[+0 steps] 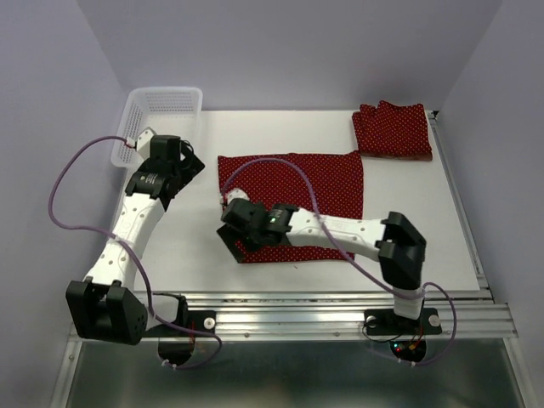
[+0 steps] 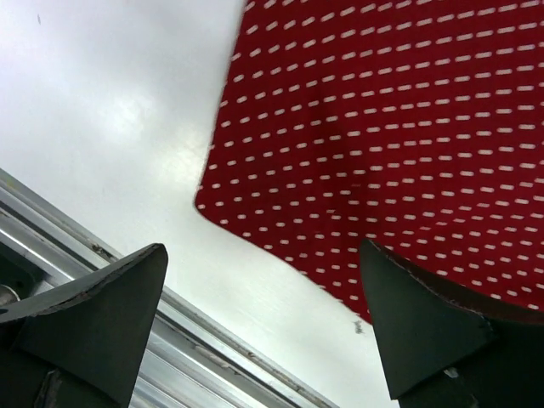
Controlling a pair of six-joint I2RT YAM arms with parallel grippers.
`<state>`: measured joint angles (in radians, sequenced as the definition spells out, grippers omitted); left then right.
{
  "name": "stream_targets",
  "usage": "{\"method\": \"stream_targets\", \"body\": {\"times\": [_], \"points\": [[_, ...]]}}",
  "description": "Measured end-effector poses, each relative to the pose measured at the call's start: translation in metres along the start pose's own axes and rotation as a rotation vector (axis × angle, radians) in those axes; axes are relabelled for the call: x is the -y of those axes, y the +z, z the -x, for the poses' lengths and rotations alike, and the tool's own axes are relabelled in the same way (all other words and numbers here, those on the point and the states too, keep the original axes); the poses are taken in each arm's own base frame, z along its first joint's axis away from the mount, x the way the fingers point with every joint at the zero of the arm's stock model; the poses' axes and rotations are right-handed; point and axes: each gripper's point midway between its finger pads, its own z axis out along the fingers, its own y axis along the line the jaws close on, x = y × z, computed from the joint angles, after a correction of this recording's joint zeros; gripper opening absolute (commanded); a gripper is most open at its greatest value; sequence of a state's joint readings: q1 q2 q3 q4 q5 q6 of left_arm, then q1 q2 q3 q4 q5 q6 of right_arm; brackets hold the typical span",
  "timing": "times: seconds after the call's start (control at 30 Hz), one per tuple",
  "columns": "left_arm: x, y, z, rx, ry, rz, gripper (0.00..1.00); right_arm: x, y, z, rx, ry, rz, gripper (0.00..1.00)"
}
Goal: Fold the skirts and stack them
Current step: Fold the skirt
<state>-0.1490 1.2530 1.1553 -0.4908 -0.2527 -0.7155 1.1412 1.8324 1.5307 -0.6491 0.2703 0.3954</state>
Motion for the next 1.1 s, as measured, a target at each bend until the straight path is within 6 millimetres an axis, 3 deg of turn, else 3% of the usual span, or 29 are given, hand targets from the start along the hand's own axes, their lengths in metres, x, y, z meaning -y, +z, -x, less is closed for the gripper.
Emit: {"method": "stream_targets", "body": {"times": [0.13, 0.23, 0.37, 0.47, 0.53, 0.57, 0.7, 0.87, 1.1], "points": [[-0.021, -0.013, -0.004, 0.008, -0.008, 0.043, 0.99, -0.034, 0.033, -0.022, -0.073, -0.091, -0.014, 1.0], [-0.033, -0.024, 0.0, 0.034, -0.025, 0.056, 0.99, -0.049, 0.055, -0.037, -0.126, -0.146, -0.04, 0.99], [-0.039, -0.032, 0.003, 0.056, -0.037, 0.057, 0.99, -0.049, 0.074, -0.042, -0.151, -0.162, -0.075, 0.85], [-0.04, -0.031, 0.002, 0.052, -0.034, 0.062, 0.99, -0.045, 0.083, -0.044, -0.158, -0.166, -0.106, 0.64], [-0.041, -0.029, 0.001, 0.048, -0.033, 0.067, 0.99, -0.042, 0.085, -0.047, -0.164, -0.17, -0.125, 0.58], [-0.042, -0.028, 0.001, 0.046, -0.031, 0.07, 0.99, -0.041, 0.086, -0.049, -0.169, -0.172, -0.132, 0.47], [-0.043, -0.023, -0.002, 0.03, -0.022, 0.078, 0.99, -0.041, 0.087, -0.05, -0.171, -0.161, -0.138, 0.19], [-0.042, -0.013, -0.013, -0.01, -0.004, 0.062, 0.99, -0.039, 0.085, -0.06, -0.171, -0.134, -0.134, 0.14], [-0.03, 0.006, -0.043, -0.103, 0.014, -0.034, 0.99, -0.031, 0.059, -0.094, -0.227, -0.126, -0.055, 0.13]]}}
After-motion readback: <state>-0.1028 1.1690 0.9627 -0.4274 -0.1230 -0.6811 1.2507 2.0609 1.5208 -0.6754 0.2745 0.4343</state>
